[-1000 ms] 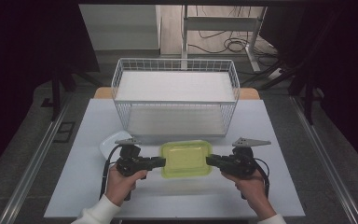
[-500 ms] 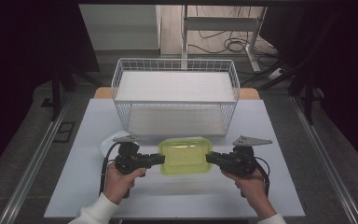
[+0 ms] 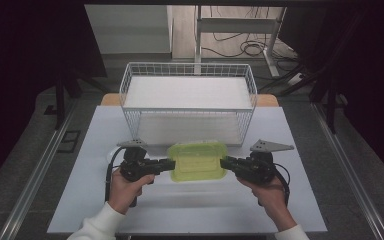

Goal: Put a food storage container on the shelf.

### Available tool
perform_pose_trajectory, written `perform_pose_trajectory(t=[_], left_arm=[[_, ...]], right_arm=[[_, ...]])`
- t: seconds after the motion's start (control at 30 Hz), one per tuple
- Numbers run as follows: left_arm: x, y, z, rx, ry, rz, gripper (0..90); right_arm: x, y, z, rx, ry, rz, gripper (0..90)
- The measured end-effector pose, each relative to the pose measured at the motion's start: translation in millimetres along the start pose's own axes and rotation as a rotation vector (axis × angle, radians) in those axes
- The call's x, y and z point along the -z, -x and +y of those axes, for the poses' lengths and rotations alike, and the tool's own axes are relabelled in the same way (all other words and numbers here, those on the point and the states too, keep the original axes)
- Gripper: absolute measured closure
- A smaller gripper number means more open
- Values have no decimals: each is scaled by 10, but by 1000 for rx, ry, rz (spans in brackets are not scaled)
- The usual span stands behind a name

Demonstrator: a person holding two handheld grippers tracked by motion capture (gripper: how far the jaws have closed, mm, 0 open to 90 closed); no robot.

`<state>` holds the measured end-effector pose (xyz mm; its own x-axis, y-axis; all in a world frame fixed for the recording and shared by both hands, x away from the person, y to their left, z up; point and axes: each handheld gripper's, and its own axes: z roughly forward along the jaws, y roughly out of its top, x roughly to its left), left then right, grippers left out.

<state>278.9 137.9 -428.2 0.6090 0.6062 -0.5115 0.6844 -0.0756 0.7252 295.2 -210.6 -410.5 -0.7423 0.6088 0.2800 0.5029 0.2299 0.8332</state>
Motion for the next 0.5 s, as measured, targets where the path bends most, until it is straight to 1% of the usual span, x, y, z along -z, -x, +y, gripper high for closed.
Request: perform_pose_trajectory(t=[0.1, 0.13, 0.23, 0.5], left_arm=[[50, 3, 67, -7, 11, -1, 786], [50, 3, 67, -7, 11, -1, 785], [98, 29, 131, -18, 20, 7, 785], [187, 105, 286, -43, 44, 8, 783]], right_arm=[[-14, -9, 54, 11, 6, -4, 784], [-14, -9, 54, 11, 6, -4, 784], [-20, -22, 96, 16, 16, -4, 783], [34, -53, 229, 30, 42, -2, 783]])
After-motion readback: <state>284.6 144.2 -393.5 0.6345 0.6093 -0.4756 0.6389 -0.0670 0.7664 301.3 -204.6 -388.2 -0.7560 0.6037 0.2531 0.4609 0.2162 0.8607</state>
